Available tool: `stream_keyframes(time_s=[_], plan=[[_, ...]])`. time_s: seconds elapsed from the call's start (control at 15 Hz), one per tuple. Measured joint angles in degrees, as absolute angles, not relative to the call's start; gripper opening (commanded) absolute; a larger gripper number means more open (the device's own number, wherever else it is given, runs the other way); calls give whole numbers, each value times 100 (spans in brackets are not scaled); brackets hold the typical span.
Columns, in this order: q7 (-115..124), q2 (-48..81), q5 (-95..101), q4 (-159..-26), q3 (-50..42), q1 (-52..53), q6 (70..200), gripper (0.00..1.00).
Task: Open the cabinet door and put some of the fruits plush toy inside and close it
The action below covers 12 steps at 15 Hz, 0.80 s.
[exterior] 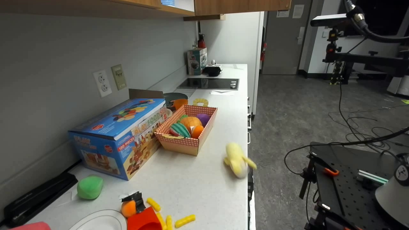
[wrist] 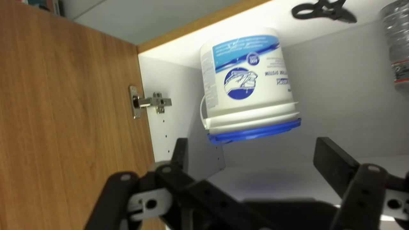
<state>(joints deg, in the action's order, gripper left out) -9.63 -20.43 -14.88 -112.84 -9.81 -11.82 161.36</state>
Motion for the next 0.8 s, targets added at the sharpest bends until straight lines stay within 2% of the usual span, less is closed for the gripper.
stream_keyframes(time_s=[0.27, 0.8], plan=[[-672, -2304, -1246, -11288, -1116, -1162, 15215, 100], [-626, -2326, -1220, -11298, -1127, -1165, 15149, 100]])
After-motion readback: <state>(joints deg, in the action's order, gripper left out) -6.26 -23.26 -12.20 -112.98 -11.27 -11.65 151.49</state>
